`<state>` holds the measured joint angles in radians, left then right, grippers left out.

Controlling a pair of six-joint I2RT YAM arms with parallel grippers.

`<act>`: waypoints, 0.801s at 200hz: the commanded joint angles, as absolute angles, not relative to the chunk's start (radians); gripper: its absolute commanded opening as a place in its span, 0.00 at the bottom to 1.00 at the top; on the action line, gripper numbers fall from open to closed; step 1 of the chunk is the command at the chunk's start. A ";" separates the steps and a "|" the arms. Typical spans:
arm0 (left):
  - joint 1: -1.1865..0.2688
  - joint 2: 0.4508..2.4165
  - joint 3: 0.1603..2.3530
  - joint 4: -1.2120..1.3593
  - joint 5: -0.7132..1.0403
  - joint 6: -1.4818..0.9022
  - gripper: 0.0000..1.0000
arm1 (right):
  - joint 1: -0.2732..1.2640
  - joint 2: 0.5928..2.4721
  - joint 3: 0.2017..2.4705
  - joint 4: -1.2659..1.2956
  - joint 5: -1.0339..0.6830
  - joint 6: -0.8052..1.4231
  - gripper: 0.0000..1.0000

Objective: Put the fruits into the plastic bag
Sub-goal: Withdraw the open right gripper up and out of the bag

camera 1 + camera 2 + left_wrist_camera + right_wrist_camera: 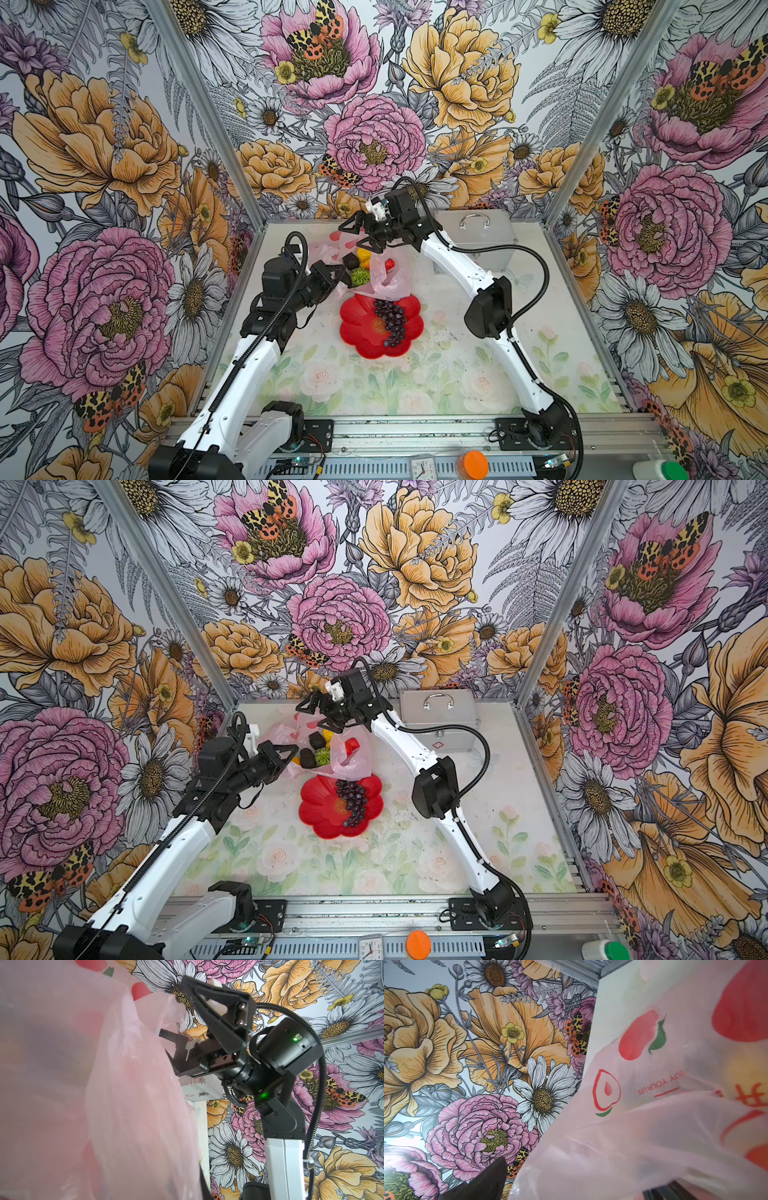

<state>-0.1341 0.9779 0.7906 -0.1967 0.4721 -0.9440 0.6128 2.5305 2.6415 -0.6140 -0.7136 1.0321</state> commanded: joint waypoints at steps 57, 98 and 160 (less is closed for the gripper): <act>-0.153 0.986 0.803 -0.198 0.476 -0.916 0.00 | 0.597 2.211 2.453 -0.577 -0.718 0.905 1.00; -0.152 0.973 0.801 -0.209 0.473 -0.913 0.00 | 0.597 1.944 2.139 -0.572 -0.478 0.634 1.00; -0.143 0.959 0.794 -0.218 0.471 -0.919 0.00 | 0.561 1.712 1.752 -0.531 -0.496 0.555 0.99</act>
